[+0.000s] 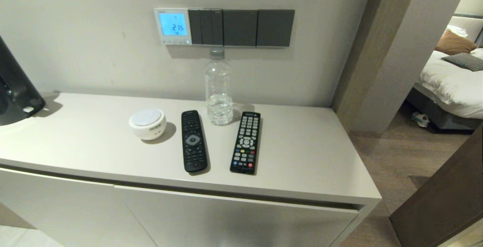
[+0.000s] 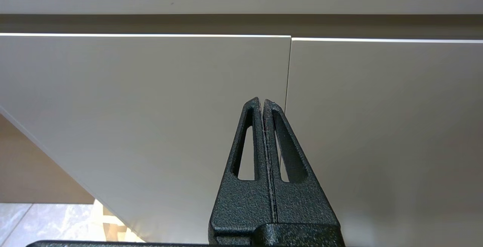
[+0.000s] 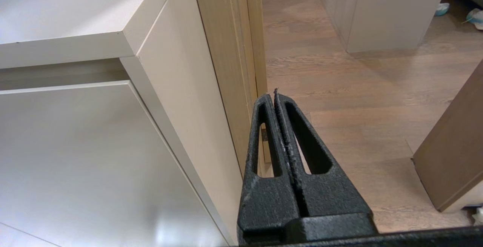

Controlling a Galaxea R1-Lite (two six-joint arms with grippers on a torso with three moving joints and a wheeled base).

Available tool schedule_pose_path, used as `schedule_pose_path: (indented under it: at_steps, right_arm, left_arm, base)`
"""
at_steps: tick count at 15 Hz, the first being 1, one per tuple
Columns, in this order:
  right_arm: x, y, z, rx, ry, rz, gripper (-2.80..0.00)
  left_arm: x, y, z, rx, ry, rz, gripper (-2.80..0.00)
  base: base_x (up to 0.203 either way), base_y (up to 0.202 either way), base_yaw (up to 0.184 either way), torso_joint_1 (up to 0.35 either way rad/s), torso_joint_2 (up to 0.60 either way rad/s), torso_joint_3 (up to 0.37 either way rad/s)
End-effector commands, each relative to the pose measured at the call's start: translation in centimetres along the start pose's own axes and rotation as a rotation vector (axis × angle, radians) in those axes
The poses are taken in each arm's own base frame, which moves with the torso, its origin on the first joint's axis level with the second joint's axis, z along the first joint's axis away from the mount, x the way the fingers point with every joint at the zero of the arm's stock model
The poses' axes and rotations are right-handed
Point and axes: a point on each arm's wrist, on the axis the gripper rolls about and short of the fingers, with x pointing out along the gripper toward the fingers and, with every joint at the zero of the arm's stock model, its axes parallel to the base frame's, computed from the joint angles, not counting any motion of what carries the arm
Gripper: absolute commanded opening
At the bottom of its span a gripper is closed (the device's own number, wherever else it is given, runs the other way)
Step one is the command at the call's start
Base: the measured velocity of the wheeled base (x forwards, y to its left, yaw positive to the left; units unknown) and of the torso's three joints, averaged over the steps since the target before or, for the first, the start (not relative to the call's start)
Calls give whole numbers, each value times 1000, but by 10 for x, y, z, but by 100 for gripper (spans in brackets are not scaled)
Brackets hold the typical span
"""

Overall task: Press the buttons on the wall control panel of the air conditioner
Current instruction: Turn off the central air conditioner

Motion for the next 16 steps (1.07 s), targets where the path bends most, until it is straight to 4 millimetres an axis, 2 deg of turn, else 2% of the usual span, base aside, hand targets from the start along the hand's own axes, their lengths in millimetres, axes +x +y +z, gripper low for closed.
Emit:
schedule_pose_path:
  at_steps: [1,16]
  right_arm:
    - [0,0,0,0,3,1,-280]
    - [0,0,0,0,3,0,-280]
  left_arm:
    - [0,0,1,0,-1,0,-280]
    - [-1,0,4,25,-16,0,-280]
  base:
    - [0,0,0,0,0,0]
    - [0,0,0,0,0,0]
